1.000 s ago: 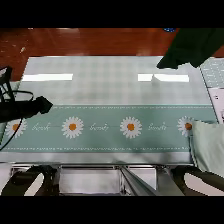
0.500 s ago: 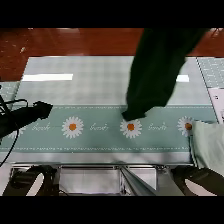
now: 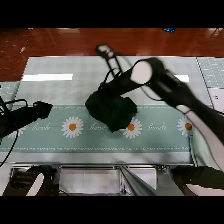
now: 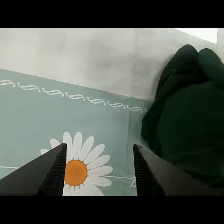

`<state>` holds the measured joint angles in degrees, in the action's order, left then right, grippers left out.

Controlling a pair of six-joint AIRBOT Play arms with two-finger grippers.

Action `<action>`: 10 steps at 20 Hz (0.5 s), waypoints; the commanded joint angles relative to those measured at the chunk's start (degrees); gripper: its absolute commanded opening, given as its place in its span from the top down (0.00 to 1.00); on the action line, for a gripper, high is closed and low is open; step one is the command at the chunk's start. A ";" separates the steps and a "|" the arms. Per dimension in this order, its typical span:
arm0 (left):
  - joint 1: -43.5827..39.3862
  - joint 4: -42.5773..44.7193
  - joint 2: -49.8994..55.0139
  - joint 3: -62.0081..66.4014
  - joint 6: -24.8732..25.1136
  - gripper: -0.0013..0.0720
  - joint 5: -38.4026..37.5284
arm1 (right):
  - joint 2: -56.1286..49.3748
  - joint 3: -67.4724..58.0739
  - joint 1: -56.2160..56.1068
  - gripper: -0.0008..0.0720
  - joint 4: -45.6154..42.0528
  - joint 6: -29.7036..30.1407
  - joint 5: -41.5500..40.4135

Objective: Fold the shirts.

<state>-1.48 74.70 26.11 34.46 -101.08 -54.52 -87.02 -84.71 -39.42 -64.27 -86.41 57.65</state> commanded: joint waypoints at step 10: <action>8.35 -5.68 5.70 -1.88 5.14 0.29 -17.46 | 16.65 -0.09 38.95 0.42 -12.00 -3.61 14.51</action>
<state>4.12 72.69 28.99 34.54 -97.78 -62.70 -78.43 -88.62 -13.56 -67.46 -88.77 65.58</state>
